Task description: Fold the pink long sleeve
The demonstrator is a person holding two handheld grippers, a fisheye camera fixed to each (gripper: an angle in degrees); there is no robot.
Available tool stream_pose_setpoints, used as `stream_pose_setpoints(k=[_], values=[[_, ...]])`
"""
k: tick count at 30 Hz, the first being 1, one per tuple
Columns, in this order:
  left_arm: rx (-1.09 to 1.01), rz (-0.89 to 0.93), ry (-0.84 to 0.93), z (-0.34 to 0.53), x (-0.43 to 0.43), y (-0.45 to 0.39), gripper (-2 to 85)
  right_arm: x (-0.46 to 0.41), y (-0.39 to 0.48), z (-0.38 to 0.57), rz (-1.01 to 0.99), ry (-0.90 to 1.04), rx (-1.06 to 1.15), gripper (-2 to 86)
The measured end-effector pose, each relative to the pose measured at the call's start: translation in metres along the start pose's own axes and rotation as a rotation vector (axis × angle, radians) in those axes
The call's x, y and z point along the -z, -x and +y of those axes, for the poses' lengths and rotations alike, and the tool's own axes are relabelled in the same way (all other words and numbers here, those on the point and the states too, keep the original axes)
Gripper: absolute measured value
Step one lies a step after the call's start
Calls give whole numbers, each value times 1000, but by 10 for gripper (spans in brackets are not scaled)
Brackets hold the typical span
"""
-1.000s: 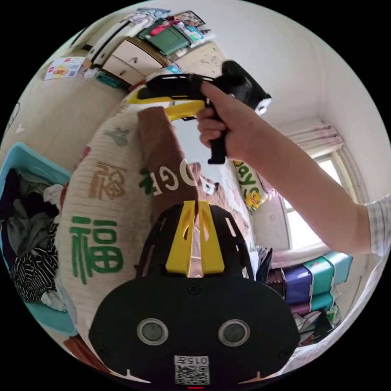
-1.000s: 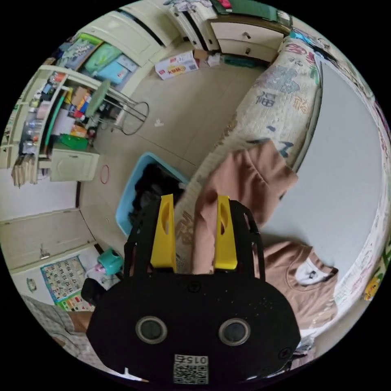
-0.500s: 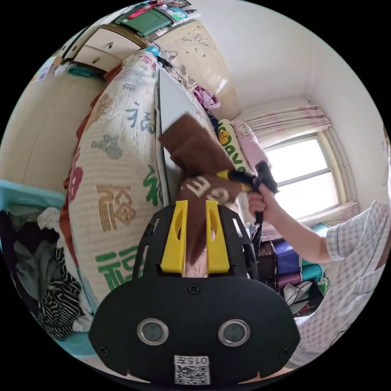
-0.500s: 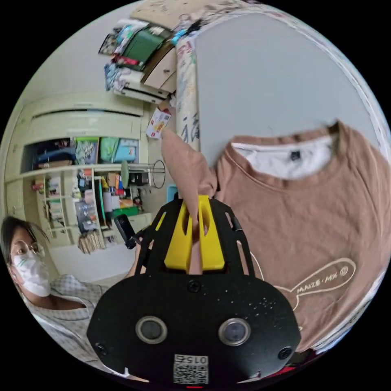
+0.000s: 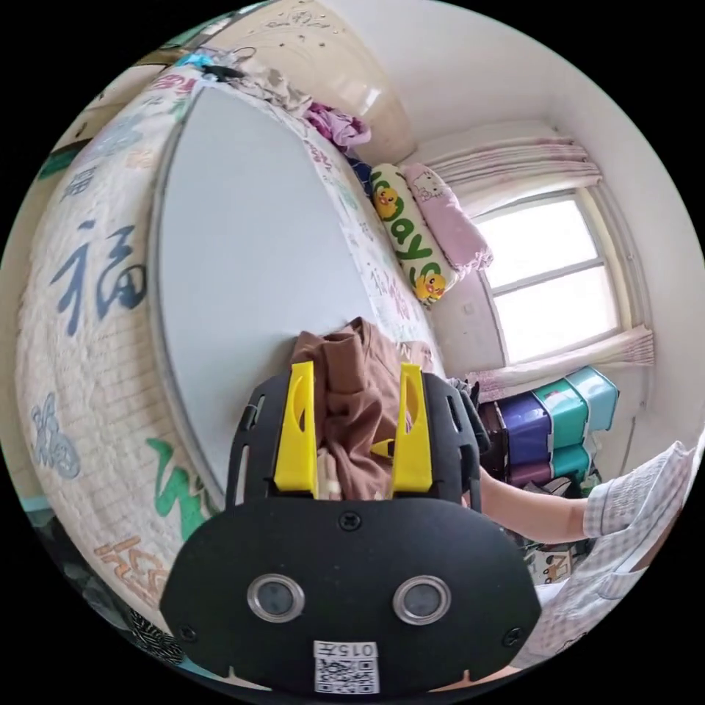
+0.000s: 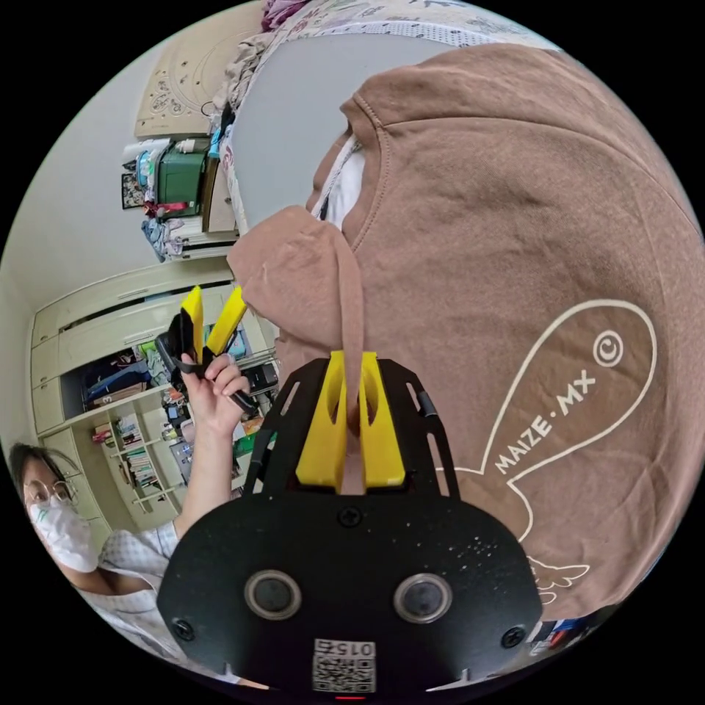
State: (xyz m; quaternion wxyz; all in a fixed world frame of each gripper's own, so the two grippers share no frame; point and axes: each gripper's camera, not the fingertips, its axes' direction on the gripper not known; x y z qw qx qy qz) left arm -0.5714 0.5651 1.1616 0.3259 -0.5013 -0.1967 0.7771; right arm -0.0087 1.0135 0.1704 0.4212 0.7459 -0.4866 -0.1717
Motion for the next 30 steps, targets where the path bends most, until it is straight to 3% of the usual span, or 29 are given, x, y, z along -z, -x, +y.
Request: stream_pose_setpoints(k=[4,7,10,13,15,18,22,26,30], values=[[-5,-85,113,-7,-40,-14,116,-1,1,1,41,22,46,8],[0,-67,114,2,-48,-16,30,0,5,4,83,37,83,14],[13,-51,-80,31,3,-26,7,10,12,13,93,13,143,32],[12,-132,-334,88,107,-37,1,27,20,28,117,-74,179,36],[92,-305,-504,149,203,-33,-2,32,19,40,139,-131,132,23],[233,-591,-611,228,304,-19,-2,7,24,55,153,-61,181,20],[375,-902,-540,299,368,13,-3,-49,46,73,236,78,286,19],[486,-880,-439,352,376,65,-3,-117,76,91,306,203,400,18],[570,-748,-542,381,375,98,-2,-171,89,102,415,316,408,11]])
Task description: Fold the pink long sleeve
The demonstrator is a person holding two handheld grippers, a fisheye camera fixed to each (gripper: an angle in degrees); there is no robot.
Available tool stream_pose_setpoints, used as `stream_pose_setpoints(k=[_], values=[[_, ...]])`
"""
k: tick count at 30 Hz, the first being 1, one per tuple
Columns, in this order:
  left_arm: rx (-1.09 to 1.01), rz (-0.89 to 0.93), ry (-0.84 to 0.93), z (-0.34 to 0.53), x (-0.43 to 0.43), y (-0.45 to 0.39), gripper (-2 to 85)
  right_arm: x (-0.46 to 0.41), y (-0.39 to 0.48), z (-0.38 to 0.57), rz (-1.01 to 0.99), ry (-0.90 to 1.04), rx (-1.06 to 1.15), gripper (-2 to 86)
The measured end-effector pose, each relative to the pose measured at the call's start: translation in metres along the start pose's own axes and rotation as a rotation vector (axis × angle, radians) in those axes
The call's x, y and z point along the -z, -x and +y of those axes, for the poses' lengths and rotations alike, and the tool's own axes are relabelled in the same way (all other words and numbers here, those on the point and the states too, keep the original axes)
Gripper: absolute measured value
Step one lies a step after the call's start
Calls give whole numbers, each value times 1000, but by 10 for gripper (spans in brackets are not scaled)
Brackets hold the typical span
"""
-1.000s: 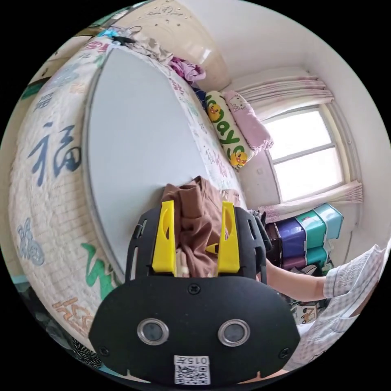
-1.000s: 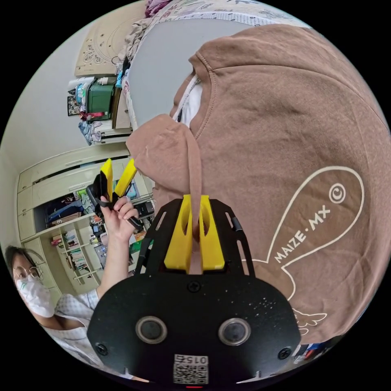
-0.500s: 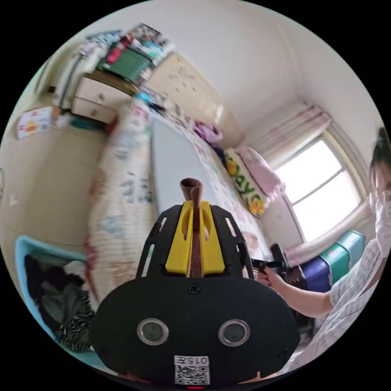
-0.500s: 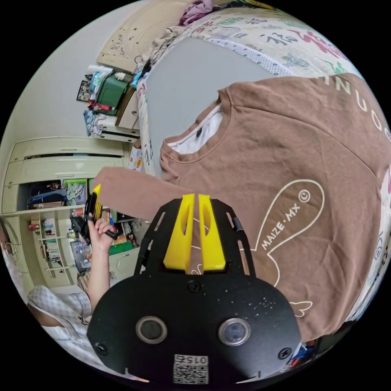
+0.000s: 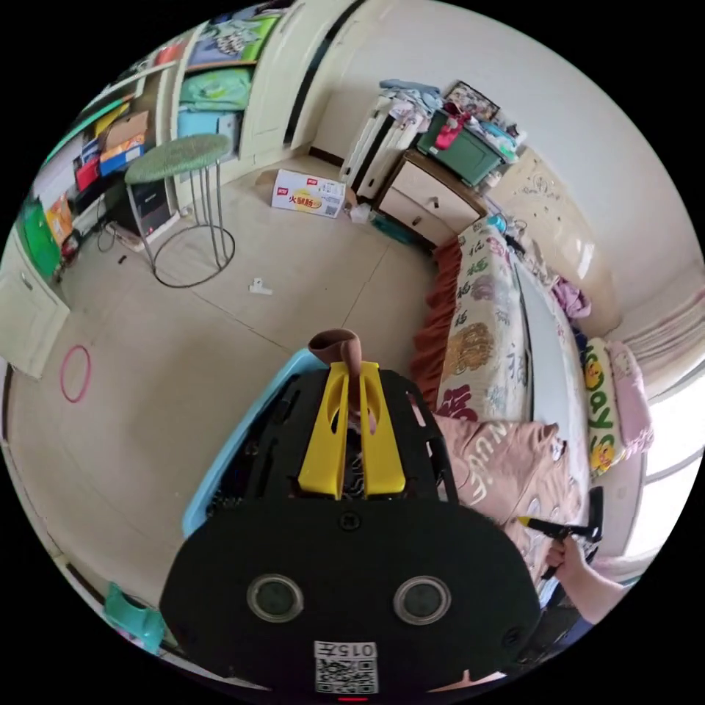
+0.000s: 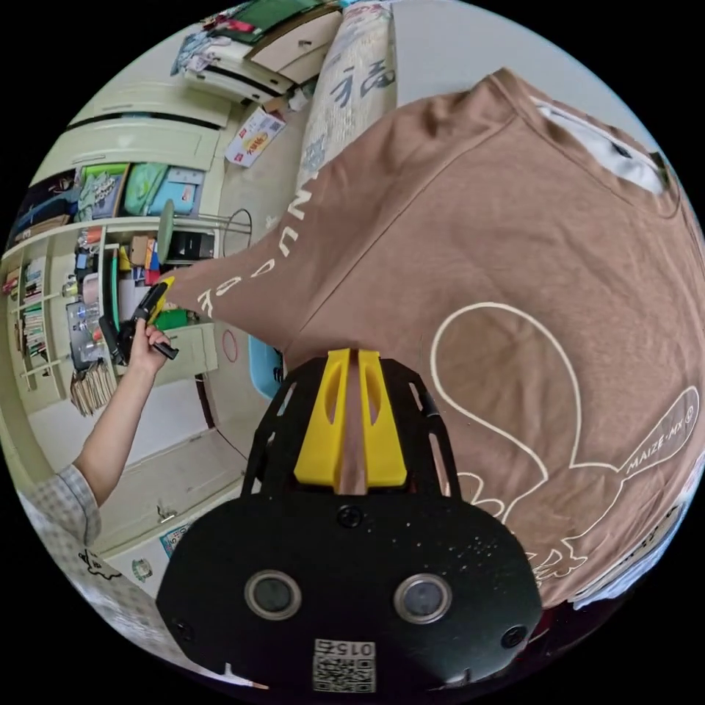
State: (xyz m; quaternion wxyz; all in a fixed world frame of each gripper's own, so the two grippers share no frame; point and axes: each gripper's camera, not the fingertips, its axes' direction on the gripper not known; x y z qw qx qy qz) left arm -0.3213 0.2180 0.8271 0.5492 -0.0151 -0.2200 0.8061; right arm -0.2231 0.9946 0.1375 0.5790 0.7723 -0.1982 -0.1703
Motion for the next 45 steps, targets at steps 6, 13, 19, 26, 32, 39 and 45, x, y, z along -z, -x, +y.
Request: stream_pose_setpoints(k=[6,13,19,26,32,39,45], values=[[54,249,-86,-16,-2,11,-1,-34,24,2,28,118,56,2],[173,9,181,18,-29,53,5,-53,23,22,5,204,5,1],[129,79,383,113,0,41,5,-21,6,114,-103,170,20,0],[-49,188,738,260,41,-53,22,44,-146,307,-25,98,-471,29],[-47,194,906,348,43,-114,63,93,-268,397,70,16,-685,84],[-76,-77,810,384,72,-160,54,84,-345,407,58,94,-672,108],[-232,-201,963,382,69,-212,12,56,-334,393,88,190,-529,64]])
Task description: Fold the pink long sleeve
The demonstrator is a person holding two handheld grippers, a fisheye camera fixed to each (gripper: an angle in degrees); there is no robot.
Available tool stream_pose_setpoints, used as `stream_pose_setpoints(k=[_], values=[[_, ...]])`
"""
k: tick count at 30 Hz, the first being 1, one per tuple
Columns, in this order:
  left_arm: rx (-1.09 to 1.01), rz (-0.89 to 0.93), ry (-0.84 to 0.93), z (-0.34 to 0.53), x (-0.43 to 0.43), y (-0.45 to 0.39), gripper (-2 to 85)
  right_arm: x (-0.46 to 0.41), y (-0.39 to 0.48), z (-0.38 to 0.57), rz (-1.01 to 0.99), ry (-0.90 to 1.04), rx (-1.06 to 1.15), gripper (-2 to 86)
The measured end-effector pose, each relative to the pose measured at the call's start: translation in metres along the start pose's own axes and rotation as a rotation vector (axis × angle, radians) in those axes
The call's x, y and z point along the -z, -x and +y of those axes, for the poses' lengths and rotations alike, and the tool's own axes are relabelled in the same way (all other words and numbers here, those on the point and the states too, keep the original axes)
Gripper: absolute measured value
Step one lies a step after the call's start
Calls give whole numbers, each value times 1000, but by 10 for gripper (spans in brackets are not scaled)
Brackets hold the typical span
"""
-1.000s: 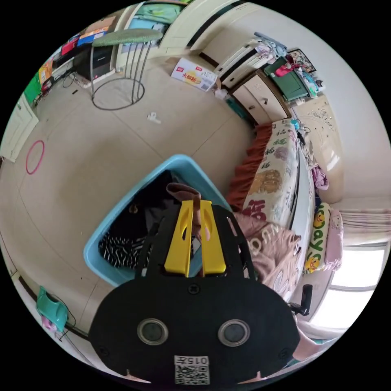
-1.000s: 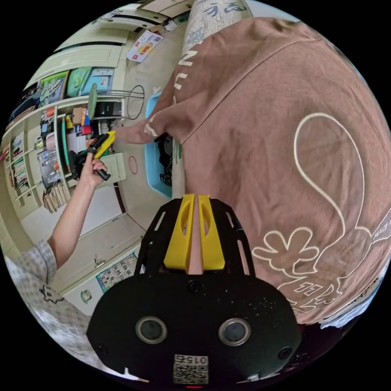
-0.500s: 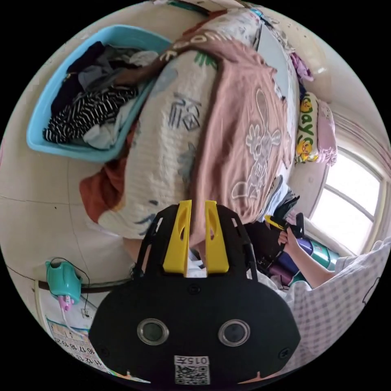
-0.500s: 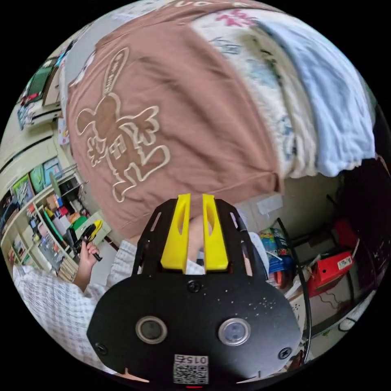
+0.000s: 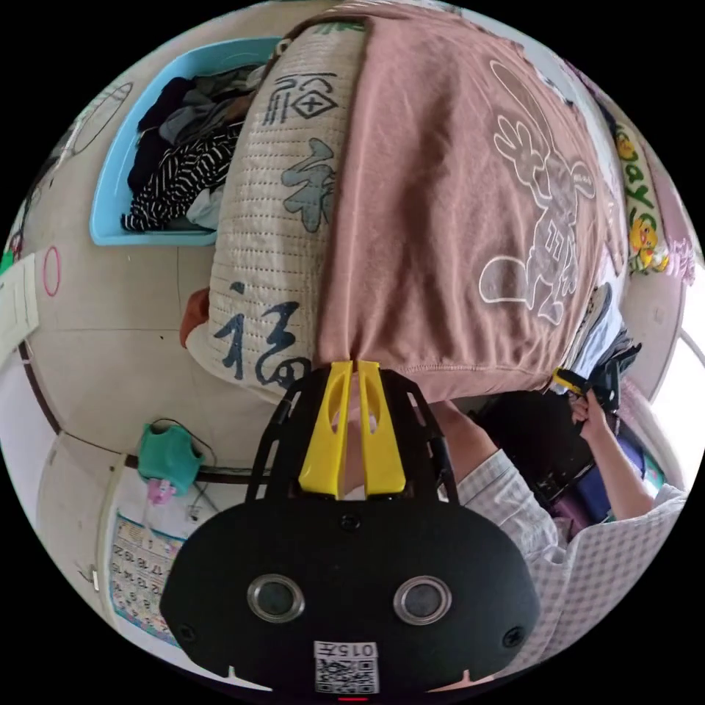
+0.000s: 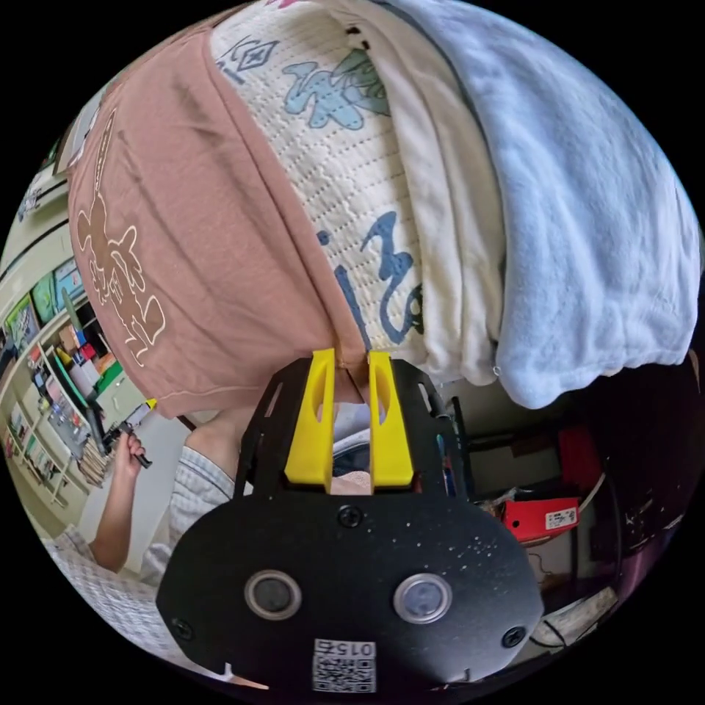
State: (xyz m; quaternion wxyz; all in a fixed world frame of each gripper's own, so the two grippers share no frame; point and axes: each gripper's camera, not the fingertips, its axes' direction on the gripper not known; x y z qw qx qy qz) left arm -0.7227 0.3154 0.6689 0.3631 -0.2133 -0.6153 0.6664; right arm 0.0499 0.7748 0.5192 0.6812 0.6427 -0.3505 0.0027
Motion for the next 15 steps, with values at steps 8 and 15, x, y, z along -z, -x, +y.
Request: stream_pose_setpoints(k=[8,15], values=[[37,-90,-42,36,33,-7,-2,7,11,30,59,-67,54,44],[0,-183,-96,64,31,-38,-5,-15,38,28,178,-76,34,49]])
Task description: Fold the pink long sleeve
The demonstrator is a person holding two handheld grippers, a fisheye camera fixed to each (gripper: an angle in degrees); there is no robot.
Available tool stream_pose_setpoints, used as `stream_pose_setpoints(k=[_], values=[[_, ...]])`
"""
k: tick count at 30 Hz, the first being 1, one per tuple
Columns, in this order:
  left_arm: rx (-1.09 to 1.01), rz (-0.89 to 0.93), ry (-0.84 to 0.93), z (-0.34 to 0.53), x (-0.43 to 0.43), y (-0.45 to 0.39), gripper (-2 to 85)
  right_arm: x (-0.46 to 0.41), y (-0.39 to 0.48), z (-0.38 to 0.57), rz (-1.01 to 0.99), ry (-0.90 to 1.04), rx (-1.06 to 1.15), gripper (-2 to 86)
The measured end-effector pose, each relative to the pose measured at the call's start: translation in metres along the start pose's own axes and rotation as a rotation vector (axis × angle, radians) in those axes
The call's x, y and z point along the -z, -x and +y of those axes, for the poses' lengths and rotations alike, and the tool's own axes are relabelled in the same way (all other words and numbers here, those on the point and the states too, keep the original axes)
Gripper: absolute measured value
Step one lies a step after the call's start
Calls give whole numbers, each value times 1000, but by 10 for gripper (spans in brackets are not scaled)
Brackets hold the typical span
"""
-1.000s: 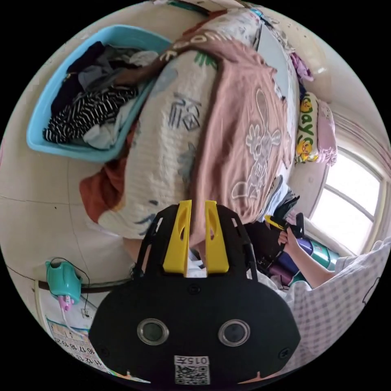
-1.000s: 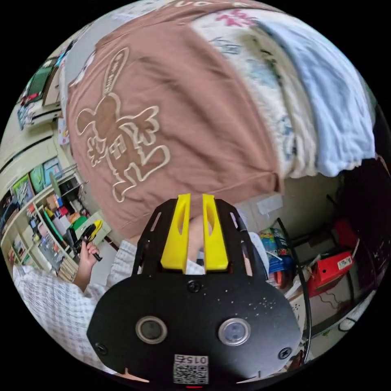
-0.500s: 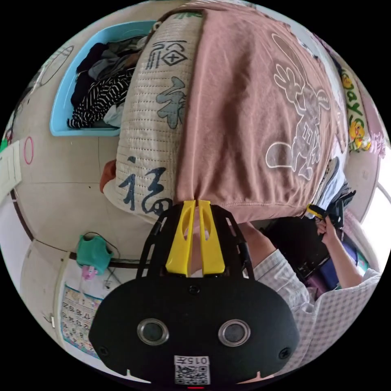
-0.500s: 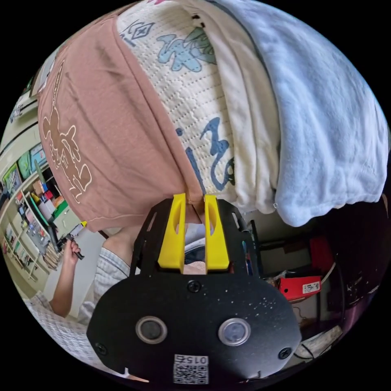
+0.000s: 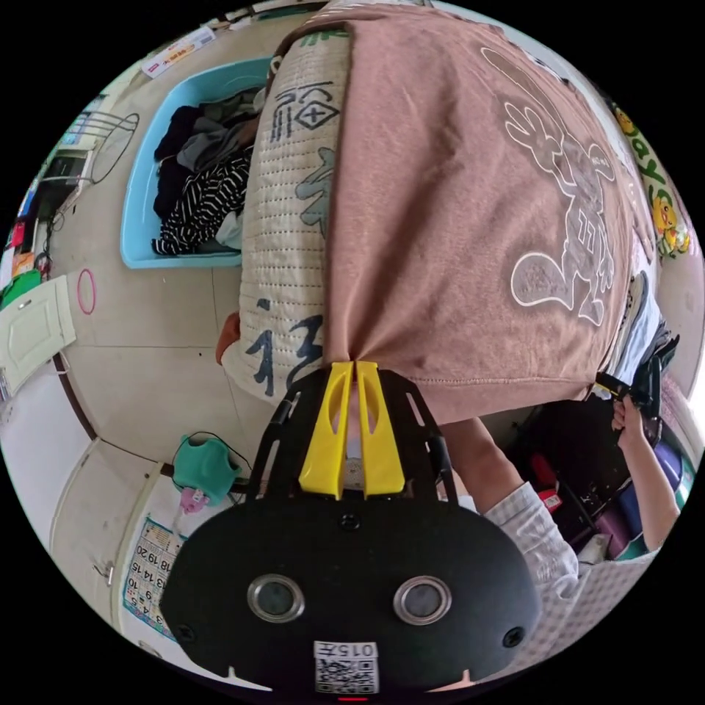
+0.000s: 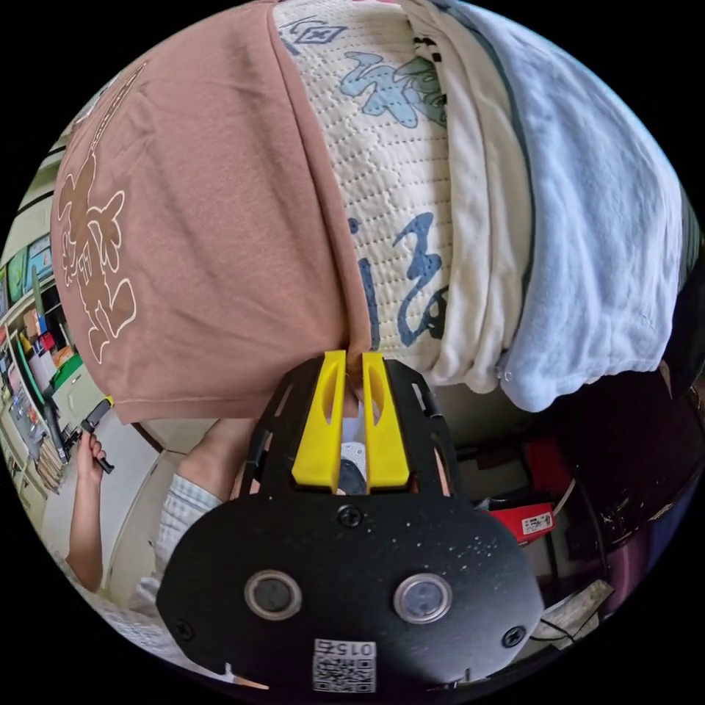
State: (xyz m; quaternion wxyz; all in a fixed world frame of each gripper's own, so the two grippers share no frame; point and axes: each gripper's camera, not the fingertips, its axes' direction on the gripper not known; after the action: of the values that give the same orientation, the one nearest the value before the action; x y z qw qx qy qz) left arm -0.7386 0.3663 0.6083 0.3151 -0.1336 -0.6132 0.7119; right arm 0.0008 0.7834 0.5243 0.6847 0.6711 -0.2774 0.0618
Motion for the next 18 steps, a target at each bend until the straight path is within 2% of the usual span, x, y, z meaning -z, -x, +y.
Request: stream_pose_setpoints(k=[6,11,18], values=[[-27,-159,-102,45,15,-29,-4,5,14,24,69,-122,-35,49],[8,-168,-73,63,26,-27,-4,12,27,16,162,-45,15,49],[-39,-101,-87,101,40,0,-3,29,17,11,144,-5,-63,48]])
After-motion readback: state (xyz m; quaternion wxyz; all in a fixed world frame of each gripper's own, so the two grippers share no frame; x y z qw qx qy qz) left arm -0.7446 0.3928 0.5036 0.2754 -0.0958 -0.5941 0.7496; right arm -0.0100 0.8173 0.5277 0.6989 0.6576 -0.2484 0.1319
